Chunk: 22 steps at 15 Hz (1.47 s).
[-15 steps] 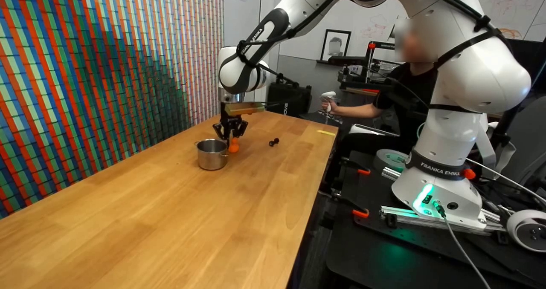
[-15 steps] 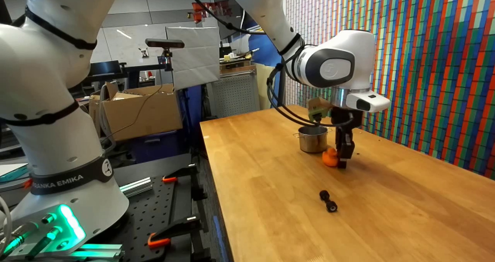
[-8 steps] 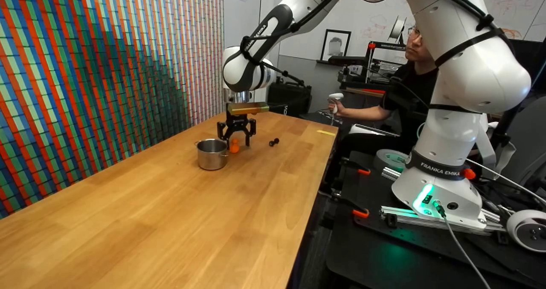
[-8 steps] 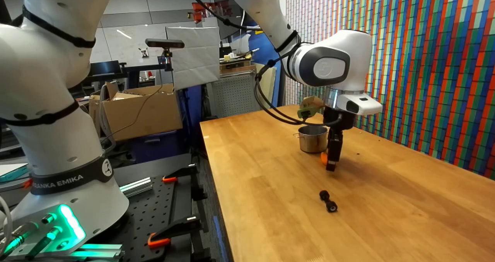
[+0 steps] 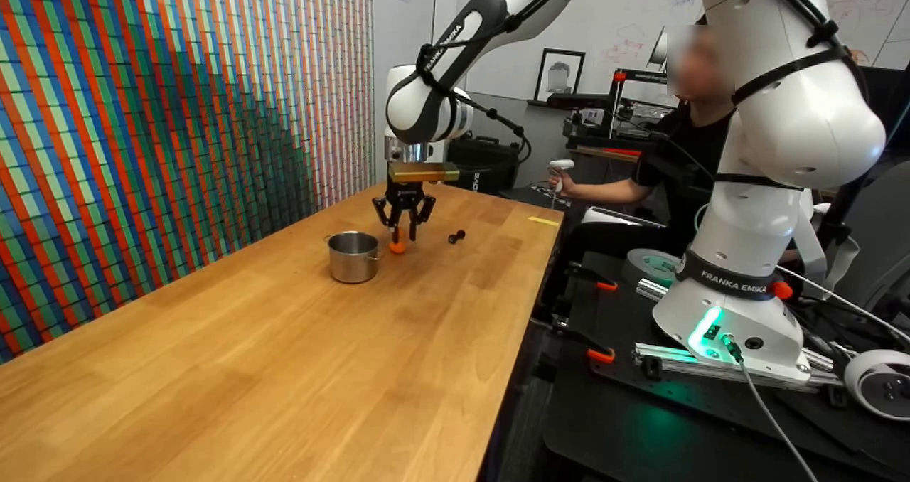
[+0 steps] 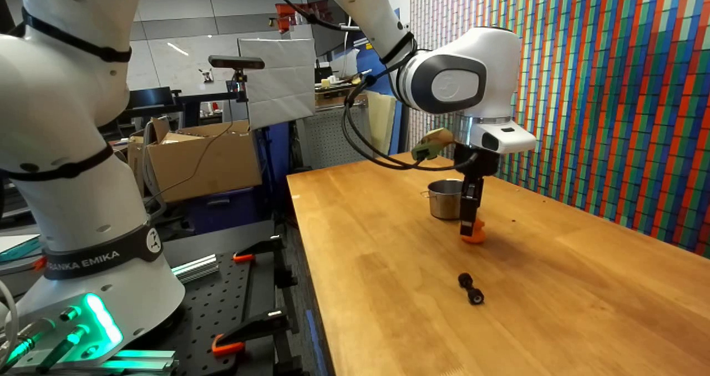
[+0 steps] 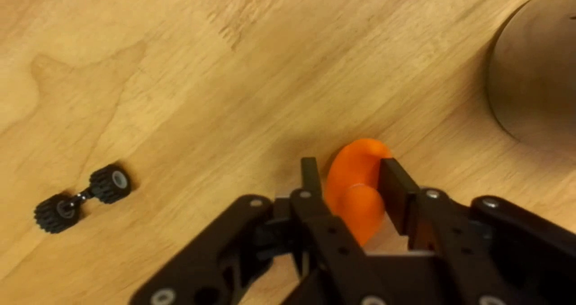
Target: Put the rubber duck inside the silver cup
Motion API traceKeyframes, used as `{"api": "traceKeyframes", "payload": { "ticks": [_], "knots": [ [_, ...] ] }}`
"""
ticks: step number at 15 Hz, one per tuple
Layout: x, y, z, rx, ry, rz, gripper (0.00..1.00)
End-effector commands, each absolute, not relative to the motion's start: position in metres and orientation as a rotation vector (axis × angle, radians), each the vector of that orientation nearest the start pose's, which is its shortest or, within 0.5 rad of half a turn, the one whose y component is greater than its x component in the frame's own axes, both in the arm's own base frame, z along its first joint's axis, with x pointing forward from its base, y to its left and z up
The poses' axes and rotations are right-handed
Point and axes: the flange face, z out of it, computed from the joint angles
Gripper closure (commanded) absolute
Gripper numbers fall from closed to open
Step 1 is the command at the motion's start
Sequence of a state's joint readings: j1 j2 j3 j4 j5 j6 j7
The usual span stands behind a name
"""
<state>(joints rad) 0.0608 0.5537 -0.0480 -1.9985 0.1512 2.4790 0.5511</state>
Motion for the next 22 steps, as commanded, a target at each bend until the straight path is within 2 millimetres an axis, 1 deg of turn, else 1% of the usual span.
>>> {"api": "traceKeyframes", "payload": {
  "ticks": [1,2,4,7,10,13,15,17,20,22],
  "knots": [
    [0.583,0.002,0.181,-2.916,1.045,0.082,0.91],
    [0.580,-0.001,0.178,-2.920,1.052,0.079,0.96],
    [0.577,-0.005,0.175,-2.923,1.066,0.073,0.92],
    [0.576,-0.008,0.178,-2.918,1.088,0.077,0.92],
    [0.589,-0.002,0.200,-2.898,1.075,0.070,0.92],
    [0.609,0.008,0.234,-2.883,1.032,-0.005,0.92],
    [0.621,0.018,0.259,-2.865,1.001,-0.048,0.92],
    [0.631,0.034,0.279,-2.839,0.971,-0.060,0.92],
    [0.637,0.060,0.293,-2.786,0.943,-0.008,0.92],
    [0.640,0.072,0.296,-2.757,0.930,0.031,0.92]
  ]
}}
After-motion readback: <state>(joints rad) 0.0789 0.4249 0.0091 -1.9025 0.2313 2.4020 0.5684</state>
